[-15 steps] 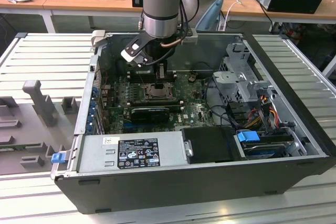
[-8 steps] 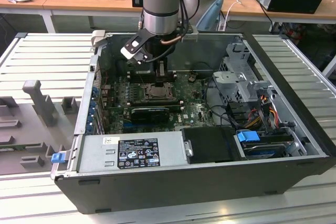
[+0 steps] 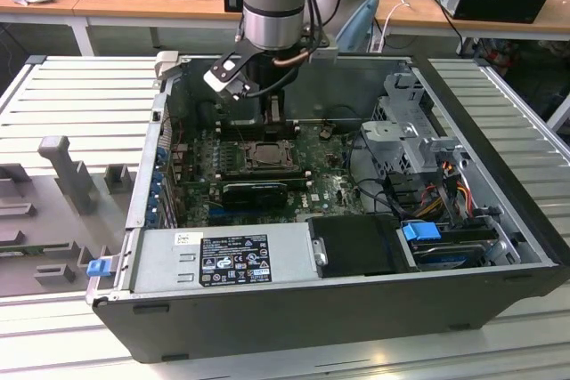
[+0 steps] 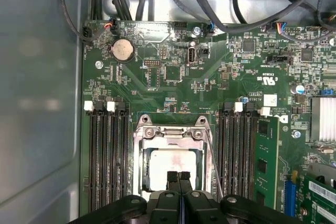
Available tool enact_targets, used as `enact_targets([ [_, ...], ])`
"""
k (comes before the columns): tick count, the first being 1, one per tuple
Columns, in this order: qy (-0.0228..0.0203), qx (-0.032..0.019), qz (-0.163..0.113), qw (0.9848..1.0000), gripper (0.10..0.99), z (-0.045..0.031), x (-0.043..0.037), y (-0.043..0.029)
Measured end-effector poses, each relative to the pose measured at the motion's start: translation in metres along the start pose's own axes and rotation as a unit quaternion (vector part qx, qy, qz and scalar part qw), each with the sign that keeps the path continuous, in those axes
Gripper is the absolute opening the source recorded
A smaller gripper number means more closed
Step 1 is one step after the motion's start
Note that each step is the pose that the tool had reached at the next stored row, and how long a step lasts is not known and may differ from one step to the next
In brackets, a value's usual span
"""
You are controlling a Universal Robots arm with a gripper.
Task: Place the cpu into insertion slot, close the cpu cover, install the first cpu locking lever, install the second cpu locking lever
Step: 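Install the first cpu locking lever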
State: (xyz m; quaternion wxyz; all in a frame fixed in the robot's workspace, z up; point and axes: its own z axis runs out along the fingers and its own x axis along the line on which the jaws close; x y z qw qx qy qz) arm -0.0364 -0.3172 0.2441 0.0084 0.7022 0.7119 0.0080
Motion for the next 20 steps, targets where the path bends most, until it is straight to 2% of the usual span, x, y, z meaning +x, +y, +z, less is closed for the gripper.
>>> enact_targets([
  [5,0.0,0.0,0.0,1.0,0.106,-0.0084,0.0,0.0002],
  [8,0.0,0.0,0.0,1.0,0.106,-0.0199,0.0,0.0004],
  [10,0.0,0.0,0.0,1.0,0.106,-0.0237,0.0,0.0006],
  [12,0.0,0.0,0.0,1.0,0.106,-0.0308,0.0,0.0007],
  [17,0.0,0.0,-0.002,1.0,0.106,-0.0314,-0.0001,0.0007],
  [20,0.0005,0.0,-0.02,0.9998,0.106,-0.0314,-0.0001,0.0006],
])
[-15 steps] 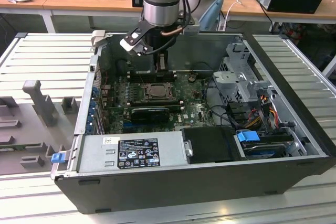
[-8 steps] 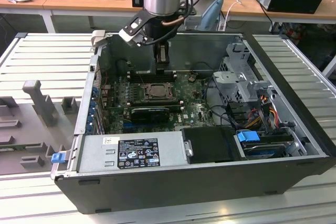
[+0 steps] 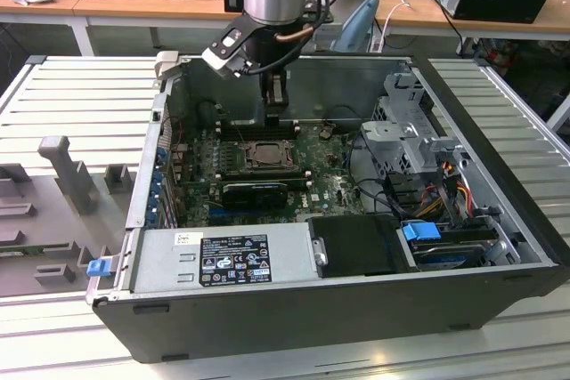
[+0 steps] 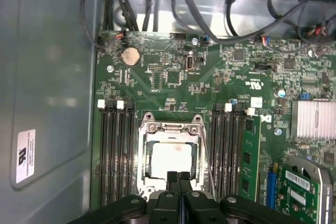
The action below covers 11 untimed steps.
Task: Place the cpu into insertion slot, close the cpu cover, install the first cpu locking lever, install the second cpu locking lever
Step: 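Install the first cpu locking lever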
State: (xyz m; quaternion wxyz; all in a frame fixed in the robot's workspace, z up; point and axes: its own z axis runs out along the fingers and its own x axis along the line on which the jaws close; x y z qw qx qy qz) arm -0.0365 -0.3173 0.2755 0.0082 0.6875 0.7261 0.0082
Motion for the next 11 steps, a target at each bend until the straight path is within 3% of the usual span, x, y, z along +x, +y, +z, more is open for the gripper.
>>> enact_targets([
  [3,0.0005,0.0,-0.023,0.9997,0.106,0.0,0.0,0.0],
  [11,0.0012,-0.0001,-0.051,0.9987,0.106,0.0,0.0,0.0],
])
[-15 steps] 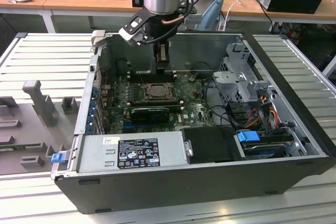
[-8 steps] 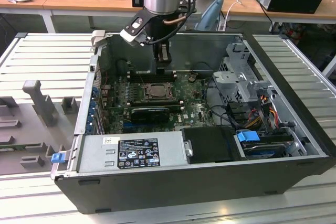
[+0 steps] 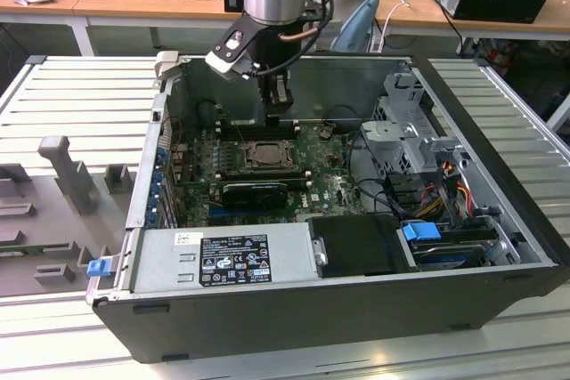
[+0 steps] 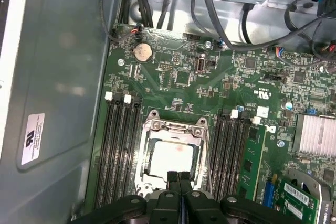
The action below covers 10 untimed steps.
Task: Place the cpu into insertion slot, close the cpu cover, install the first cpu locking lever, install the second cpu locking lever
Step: 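Install the first cpu locking lever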
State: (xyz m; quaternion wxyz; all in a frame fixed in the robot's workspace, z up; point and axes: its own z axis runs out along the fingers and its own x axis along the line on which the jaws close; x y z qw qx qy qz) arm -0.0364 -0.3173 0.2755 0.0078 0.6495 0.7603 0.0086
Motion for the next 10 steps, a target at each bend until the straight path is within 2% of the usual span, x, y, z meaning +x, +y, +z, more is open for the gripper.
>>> enact_targets([
  [10,0.0008,0.0,-0.034,0.9994,0.106,0.0,0.0,0.0],
])
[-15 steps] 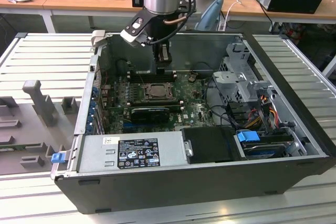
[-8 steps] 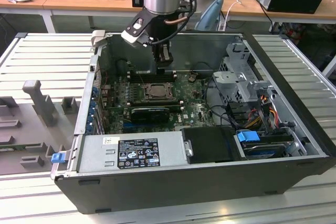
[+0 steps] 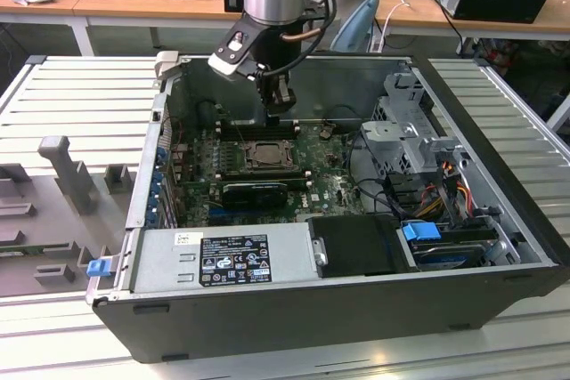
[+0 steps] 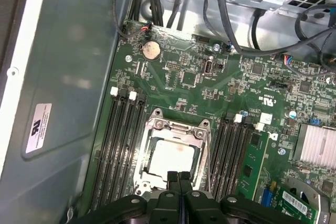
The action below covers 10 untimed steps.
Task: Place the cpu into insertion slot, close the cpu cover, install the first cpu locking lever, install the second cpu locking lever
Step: 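Install the first cpu locking lever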
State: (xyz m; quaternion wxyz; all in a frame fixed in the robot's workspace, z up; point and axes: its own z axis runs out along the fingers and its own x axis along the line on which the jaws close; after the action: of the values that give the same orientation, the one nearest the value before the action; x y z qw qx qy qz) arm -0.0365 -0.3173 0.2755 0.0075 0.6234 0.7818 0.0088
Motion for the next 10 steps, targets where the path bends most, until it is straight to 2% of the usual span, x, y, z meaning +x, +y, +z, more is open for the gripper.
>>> enact_targets([
  [10,0.0006,0.0,-0.028,0.9996,0.106,0.0,0.0,0.0],
])
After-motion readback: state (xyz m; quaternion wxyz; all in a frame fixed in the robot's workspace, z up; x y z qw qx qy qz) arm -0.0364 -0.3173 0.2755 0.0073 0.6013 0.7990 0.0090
